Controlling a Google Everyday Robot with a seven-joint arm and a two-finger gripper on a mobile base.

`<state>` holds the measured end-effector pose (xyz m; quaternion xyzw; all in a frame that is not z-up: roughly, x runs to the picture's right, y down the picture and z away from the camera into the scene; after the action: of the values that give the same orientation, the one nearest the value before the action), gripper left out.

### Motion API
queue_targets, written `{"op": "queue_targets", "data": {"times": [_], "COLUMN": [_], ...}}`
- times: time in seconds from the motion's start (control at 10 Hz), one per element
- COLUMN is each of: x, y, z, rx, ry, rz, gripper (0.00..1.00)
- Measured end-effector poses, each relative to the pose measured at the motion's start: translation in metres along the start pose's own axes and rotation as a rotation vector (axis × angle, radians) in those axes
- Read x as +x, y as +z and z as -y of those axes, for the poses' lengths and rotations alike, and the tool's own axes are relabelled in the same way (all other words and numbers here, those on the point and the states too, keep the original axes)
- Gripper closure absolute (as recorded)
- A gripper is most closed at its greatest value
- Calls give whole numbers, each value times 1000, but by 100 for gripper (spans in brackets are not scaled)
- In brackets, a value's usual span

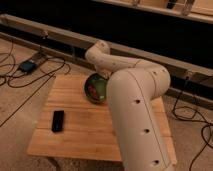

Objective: Drag the ceramic bowl in a circle

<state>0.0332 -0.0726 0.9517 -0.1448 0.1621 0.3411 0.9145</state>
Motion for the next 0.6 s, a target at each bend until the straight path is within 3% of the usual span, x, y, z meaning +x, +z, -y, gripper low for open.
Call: {"op": "queue_targets", "data": {"times": [0.3,0.6], "x": [39,55], "y": [7,2], "z": [-12,-45], "rx": [-63,-134], "ry": [-26,-84], "rz": [-20,-7], "gripper": [99,76]}}
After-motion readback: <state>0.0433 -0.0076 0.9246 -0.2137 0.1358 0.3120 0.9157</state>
